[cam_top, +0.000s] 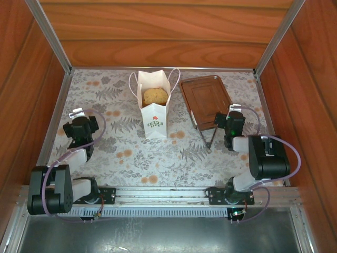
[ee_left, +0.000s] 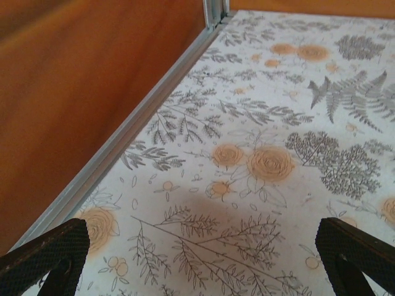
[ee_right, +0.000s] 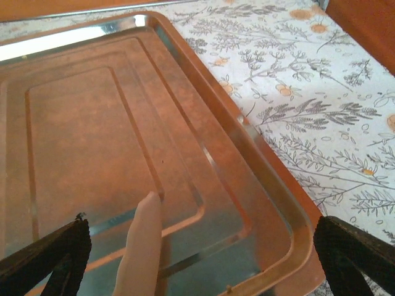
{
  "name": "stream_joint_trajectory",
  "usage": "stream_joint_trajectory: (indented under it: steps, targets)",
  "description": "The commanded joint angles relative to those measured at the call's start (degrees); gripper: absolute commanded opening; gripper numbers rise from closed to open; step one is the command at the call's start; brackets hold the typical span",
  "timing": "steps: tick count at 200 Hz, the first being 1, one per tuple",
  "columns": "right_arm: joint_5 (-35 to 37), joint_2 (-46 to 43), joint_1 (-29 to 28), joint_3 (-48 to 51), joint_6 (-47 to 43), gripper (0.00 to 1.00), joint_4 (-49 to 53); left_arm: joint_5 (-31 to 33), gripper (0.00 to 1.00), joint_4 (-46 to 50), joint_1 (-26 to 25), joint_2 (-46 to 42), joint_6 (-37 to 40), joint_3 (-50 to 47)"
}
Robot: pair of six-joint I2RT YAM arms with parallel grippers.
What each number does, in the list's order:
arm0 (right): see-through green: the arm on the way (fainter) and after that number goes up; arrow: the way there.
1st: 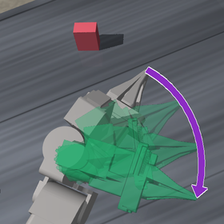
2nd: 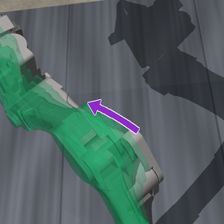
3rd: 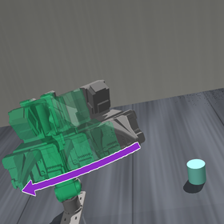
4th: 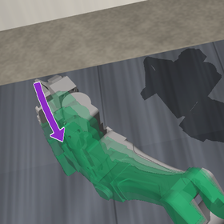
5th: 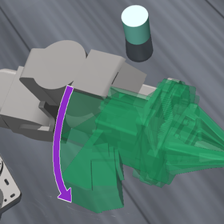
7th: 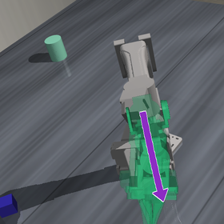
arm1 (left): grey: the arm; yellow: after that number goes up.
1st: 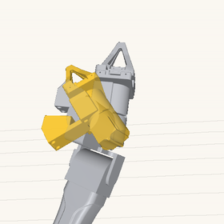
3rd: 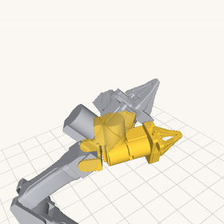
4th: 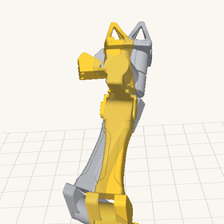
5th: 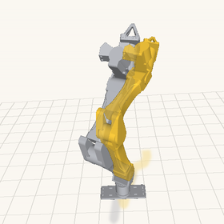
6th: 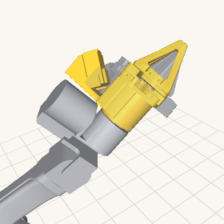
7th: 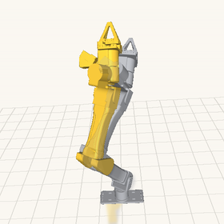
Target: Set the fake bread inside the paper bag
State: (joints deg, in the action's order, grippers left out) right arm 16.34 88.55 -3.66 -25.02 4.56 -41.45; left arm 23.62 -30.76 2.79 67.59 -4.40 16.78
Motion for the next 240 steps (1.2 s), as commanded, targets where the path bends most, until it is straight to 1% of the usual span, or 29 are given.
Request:
stream_joint_trajectory:
  steps: [1, 28, 55, 67, 82, 107, 120, 138, 146, 150, 156, 177, 191, 200, 214, 240]
  targets:
    - [-0.6, -1.0, 0.5, -0.4, -0.8, 1.00, -2.3, -2.5, 1.00, -9.2, 0.7, 1.1, 1.1, -2.3]
    - [-0.7, -1.1, 0.4, -0.4, -0.8, 1.00, -2.3, -4.7, 1.00, -14.1, 0.7, 5.2, 1.5, -1.5]
    - [-0.7, -1.2, 0.5, -0.4, -0.9, 1.00, -2.0, -6.8, 1.00, -14.3, 0.5, 6.4, 2.8, -0.6]
    - [-0.8, -1.1, 0.5, -0.4, -0.9, 1.00, -2.0, -7.2, 1.00, -14.1, 0.5, 5.5, 1.2, -1.2]
    - [-0.7, -1.2, 0.5, -0.5, -0.9, 1.00, -2.0, -8.4, 1.00, -14.3, 0.5, 4.6, -2.8, -2.0]
    - [-0.7, -1.1, 0.5, -0.5, -0.9, 1.00, -2.0, -8.6, 1.00, -15.0, -0.2, 6.0, -3.1, -1.3]
    - [-0.7, -1.2, 0.5, -0.5, -0.9, 1.00, -2.1, -9.5, 1.00, -17.7, -0.2, 8.9, -3.7, -0.9]
    - [-0.8, -1.1, 0.5, -0.5, -0.9, 1.00, -2.0, -9.8, 1.00, -23.7, -1.8, 16.1, -1.1, -0.1]
    - [-0.8, -1.2, 0.5, -0.5, -0.9, 1.00, -2.0, -9.8, 1.00, -26.8, -2.4, 20.2, -0.2, 0.3]
    - [-0.7, -1.1, 0.4, -0.5, -0.9, 1.00, -2.0, -9.7, 1.00, -30.0, -2.6, 22.4, 0.8, 0.5]
    - [-0.7, -1.1, 0.4, -0.6, -0.9, 1.00, -1.9, -10.1, 1.00, -32.5, -2.9, 24.1, 1.8, 0.7]
    - [-0.7, -1.1, 0.4, -0.6, -1.0, 1.00, -1.8, -9.8, 1.00, -27.7, -3.7, 21.7, 2.0, 1.0]
    - [-0.7, -1.1, 0.4, -0.6, -1.0, 1.00, -1.9, -7.9, 1.00, -25.3, -3.6, 22.9, 1.5, 3.5]
    - [-0.7, -1.1, 0.4, -0.6, -1.0, 1.00, -1.8, -8.1, 1.00, -24.1, -3.4, 23.9, 1.8, 5.0]
    - [-0.7, -1.1, 0.3, -0.6, -1.0, 1.00, -1.9, -8.4, 1.00, -22.0, -3.2, 22.6, 1.0, 4.9]
    - [-0.7, -1.0, 0.3, -0.7, -1.0, 1.00, -1.7, -8.2, 1.00, -21.8, -3.2, 22.5, 1.1, 4.9]
